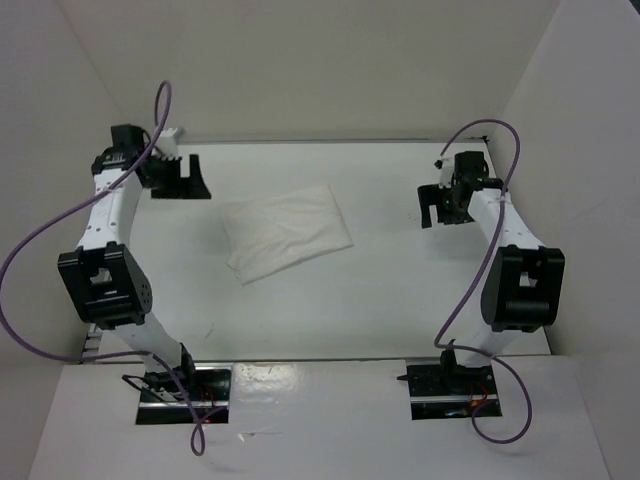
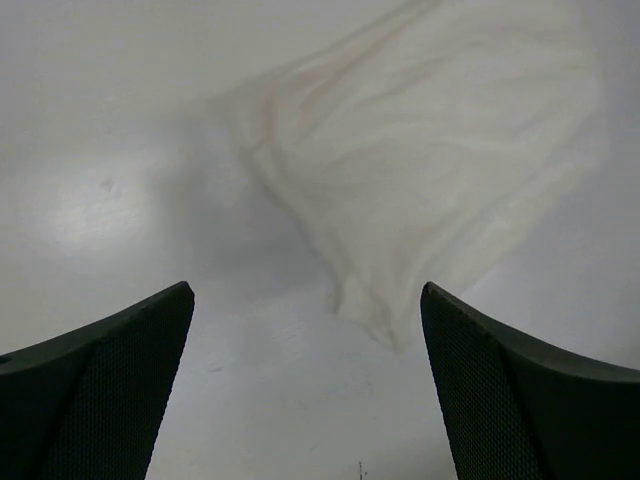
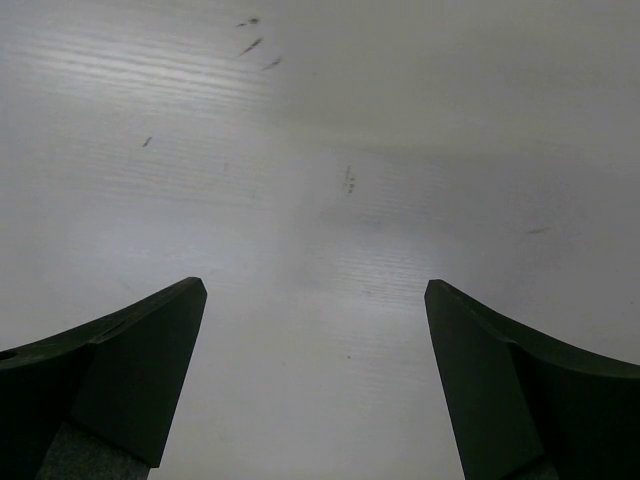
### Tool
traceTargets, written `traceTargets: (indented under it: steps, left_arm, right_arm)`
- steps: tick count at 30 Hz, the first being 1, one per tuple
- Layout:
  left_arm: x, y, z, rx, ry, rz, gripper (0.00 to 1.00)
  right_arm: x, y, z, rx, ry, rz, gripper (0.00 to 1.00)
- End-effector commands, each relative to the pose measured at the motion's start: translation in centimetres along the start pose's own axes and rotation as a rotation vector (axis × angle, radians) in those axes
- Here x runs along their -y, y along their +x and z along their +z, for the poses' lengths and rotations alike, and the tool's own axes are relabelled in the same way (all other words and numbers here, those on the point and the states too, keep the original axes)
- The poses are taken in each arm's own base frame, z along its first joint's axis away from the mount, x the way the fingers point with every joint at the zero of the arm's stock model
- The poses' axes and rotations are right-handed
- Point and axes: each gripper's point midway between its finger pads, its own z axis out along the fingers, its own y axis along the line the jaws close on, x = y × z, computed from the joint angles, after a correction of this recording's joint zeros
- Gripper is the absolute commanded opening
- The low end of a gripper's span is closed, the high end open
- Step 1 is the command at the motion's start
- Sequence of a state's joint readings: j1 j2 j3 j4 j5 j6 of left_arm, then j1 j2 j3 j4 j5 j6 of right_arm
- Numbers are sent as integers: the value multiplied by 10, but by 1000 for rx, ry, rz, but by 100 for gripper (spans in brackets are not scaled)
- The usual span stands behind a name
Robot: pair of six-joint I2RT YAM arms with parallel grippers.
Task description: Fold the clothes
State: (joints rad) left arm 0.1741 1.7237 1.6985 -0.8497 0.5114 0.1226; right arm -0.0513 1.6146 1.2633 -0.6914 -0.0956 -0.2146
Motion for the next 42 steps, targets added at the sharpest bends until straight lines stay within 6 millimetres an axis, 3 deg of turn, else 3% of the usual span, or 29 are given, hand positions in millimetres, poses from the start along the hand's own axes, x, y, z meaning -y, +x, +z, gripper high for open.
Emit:
traceTargets:
  steps: [1,2,3,5,6,9,12,16,20,32,42]
  left_arm:
    - [-95,66,8,-12,-247,-215,100]
    - [-116,81,-4,8,-283,-280,100]
    - [-121,110,-2,-23,-290,-328,100]
    - [-137,122,-15,22,-336,-356,100]
    - [-137,139,-13,5,-339,-381,100]
    - [-139,149,-21,32,-373,-351,100]
    - [-153,151,-34,50,-442,-345,100]
    - [-163,161,-30,28,-446,-370,100]
    - [-181,169,-45,51,-491,-414,100]
    - [-185,170,-45,54,-472,-412,100]
    - [-187,168,-45,54,-472,-412,100]
  right_arm:
    - [41,-23,13,120,140,134,99]
    - [50,-21,17,137,155,152,99]
    - [53,-20,19,144,170,165,99]
    - [64,-11,21,148,197,188,99]
    - [65,-12,23,159,199,187,99]
    - [68,-1,24,157,200,203,99]
    - [73,3,23,165,195,199,99]
    - [91,10,20,173,227,212,99]
    - [102,16,19,160,270,204,99]
    - [96,32,34,97,232,179,99]
    - [95,30,35,98,219,160,99]
